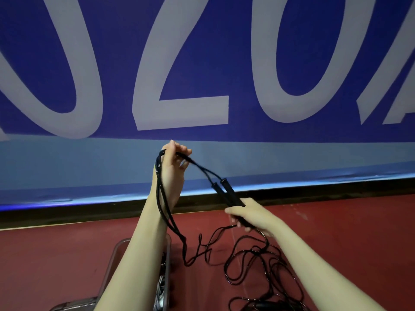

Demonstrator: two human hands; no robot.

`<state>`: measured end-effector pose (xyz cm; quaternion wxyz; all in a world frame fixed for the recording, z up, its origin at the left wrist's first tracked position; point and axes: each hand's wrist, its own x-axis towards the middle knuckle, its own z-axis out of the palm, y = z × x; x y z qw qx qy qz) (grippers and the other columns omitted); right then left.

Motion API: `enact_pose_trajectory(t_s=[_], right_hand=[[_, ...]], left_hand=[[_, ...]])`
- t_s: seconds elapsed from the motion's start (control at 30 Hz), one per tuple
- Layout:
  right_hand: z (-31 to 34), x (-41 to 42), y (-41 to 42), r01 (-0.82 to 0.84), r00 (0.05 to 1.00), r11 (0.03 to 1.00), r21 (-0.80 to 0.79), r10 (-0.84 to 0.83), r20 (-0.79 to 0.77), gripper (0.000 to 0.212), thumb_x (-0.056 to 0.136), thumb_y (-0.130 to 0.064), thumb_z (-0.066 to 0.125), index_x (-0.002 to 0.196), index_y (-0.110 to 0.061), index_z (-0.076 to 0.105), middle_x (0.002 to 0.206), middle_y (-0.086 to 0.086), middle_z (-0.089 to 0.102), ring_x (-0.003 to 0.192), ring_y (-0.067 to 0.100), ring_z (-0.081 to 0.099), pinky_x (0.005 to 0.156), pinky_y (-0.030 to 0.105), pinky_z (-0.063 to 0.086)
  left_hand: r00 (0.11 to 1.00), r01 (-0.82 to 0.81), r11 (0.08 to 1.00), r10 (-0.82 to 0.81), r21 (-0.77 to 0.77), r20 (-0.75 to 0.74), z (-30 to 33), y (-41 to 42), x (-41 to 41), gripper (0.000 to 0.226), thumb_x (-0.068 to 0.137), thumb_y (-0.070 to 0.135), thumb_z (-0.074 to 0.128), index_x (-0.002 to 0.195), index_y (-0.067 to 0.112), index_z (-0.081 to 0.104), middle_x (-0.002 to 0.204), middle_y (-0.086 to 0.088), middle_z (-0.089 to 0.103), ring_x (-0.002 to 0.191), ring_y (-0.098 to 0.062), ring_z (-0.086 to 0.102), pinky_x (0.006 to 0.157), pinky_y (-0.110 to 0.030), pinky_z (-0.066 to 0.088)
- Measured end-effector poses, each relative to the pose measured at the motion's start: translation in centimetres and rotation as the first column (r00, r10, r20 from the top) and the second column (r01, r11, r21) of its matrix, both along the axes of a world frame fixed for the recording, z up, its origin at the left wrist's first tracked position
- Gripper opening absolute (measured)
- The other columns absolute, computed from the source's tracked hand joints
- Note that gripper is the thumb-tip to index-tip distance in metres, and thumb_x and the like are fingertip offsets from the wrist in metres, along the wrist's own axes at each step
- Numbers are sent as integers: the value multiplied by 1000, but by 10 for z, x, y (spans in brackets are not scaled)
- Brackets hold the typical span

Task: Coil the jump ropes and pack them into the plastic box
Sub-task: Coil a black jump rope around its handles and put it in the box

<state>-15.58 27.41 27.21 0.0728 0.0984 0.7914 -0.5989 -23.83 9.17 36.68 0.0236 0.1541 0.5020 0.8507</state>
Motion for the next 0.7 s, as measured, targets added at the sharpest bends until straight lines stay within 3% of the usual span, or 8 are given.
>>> enact_pose_trajectory(t_s=[0.07, 0.13, 0.23, 0.33, 0.43, 0.5, 0.6, 0.7], right_hand=[[6, 0, 2, 68, 997, 990, -124, -70, -16, 13, 91, -21, 63, 92, -8, 59, 68, 4, 60, 53, 13, 51, 41, 23, 32], [15, 0, 5, 129, 990, 973, -194, -136, -25, 12, 91, -18, 61, 91, -7, 57, 65, 4, 57, 51, 14, 48, 40, 22, 29], [32, -1, 11, 208, 971, 938, -277, -231, -53, 11, 91, -16, 60, 87, -8, 55, 61, 3, 52, 49, 15, 44, 39, 20, 23], [47, 2, 16, 282, 948, 916, -286, -312, -65, 11, 91, -17, 59, 85, -8, 56, 59, 4, 51, 47, 15, 43, 38, 19, 22], [56, 5, 18, 315, 938, 918, -243, -339, -66, 12, 89, -17, 58, 80, -8, 57, 58, 3, 49, 45, 15, 42, 38, 19, 22], [60, 6, 16, 312, 939, 919, -241, -337, -71, 13, 89, -16, 58, 79, -9, 56, 57, 3, 48, 45, 15, 41, 38, 19, 23], [69, 7, 12, 287, 940, 924, -252, -322, -112, 14, 90, -17, 57, 77, -10, 55, 57, 3, 48, 46, 14, 40, 39, 20, 21], [78, 9, 7, 261, 940, 948, -184, -293, -177, 15, 90, -17, 57, 77, -10, 54, 57, 2, 48, 47, 14, 39, 40, 21, 21]], left_hand=[[999, -35, 961, 33, -275, -12, -14, -6, -2, 25, 103, 36, 39, 101, 18, 57, 108, 3, 61, 103, -13, 60, 87, -29, 45], [988, 92, 923, -37, -374, 151, -29, -13, -6, 32, 100, 38, 45, 121, 15, 53, 123, -4, 58, 102, -19, 64, 82, -31, 51], [866, 366, 887, -214, -280, 452, -42, -23, -2, 28, 101, 34, 44, 115, 12, 55, 101, -9, 71, 71, -20, 72, 59, -27, 57], [749, 503, 861, -387, -81, 539, -49, -30, 3, 46, 100, 44, 35, 112, 9, 61, 77, -7, 72, 49, -13, 64, 44, -21, 51], [762, 539, 839, -447, -75, 469, -42, -31, 3, 56, 98, 53, 31, 112, 10, 63, 72, -5, 68, 45, -11, 55, 42, -20, 46], [821, 540, 788, -416, -296, 391, -34, -26, 3, 50, 99, 50, 34, 112, 14, 66, 75, -4, 66, 52, -12, 51, 51, -20, 45], [940, 338, 667, -278, -664, 199, -30, -10, 10, 31, 100, 40, 43, 107, 22, 67, 89, 3, 65, 70, -11, 52, 69, -22, 44], [975, 193, 717, -216, -670, 50, -30, 9, 21, 23, 100, 34, 47, 111, 24, 64, 108, 12, 67, 97, -8, 61, 89, -28, 46]])
